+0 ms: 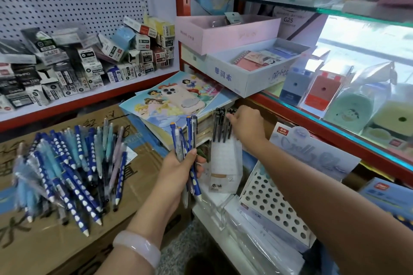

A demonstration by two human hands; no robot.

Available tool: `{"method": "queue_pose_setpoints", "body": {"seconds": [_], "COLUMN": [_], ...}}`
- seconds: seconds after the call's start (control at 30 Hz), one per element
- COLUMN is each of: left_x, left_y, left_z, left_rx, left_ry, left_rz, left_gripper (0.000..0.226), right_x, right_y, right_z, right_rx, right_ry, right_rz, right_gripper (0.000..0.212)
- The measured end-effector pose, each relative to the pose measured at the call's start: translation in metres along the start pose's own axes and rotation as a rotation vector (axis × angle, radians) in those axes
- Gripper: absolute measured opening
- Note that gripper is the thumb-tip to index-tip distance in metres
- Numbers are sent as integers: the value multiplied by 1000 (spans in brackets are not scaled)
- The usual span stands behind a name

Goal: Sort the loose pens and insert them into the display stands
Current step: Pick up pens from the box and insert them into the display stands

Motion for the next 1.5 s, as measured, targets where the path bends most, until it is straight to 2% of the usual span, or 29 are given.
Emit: {"method": "queue_pose_setpoints", "body": {"seconds": [0.03,0.07,0.17,0.27,0.37,0.43,0.53,0.67,0.73,0.83,0.93,1.0,1.17,1.27,1.5], "left_x": [0,0,-2,-2,-1,3,14,19,18,16,15,13,6,2,-3], "left_y": [0,0,-2,-5,-7,-9,-15,-16,-14,-13,-13,-13,-16,-17,-15], "left_z": [-1,-2,-4,-4,-4,-2,2,5,6,8,10,11,13,13,16], "left_rx": [0,1,5,16,35,48,64,55,47,36,30,32,39,49,27], "left_ry": [-4,-10,-24,-19,-1,41,109,113,104,98,99,88,66,58,55], "left_rz": [1,4,22,33,1,-55,-117,-42,-12,33,102,113,121,113,160], "left_gripper": [13,13,14,15,12,11,11,10,9,8,13,14,13,12,18], "right_x": [7,8,-7,-14,-21,-18,7,42,45,45,50,57,74,60,22], "right_y": [-4,-11,-44,-63,-64,-60,-40,-5,5,11,18,21,7,0,5], "right_z": [-6,-13,-43,-59,-60,-56,-37,-7,-1,0,3,5,3,-1,-7], "right_rx": [13,22,77,192,164,108,1,-53,-48,-59,-118,-119,79,157,180], "right_ry": [29,-19,-371,-485,-506,-483,-309,8,82,120,161,175,192,160,138], "right_rz": [104,237,598,606,630,681,719,577,483,517,652,650,359,118,-30], "right_gripper": [31,33,29,17,19,18,19,13,12,8,13,14,11,16,18]}}
Point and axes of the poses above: each hand's wrist, its own z-axis towards the middle knuckle, its own x-axis out of the back of the hand, y = z × x, the point moved 8 cm from there along z, towards the middle knuckle, and after that the axes turned 1 degree about -z, right-handed, at the moved point
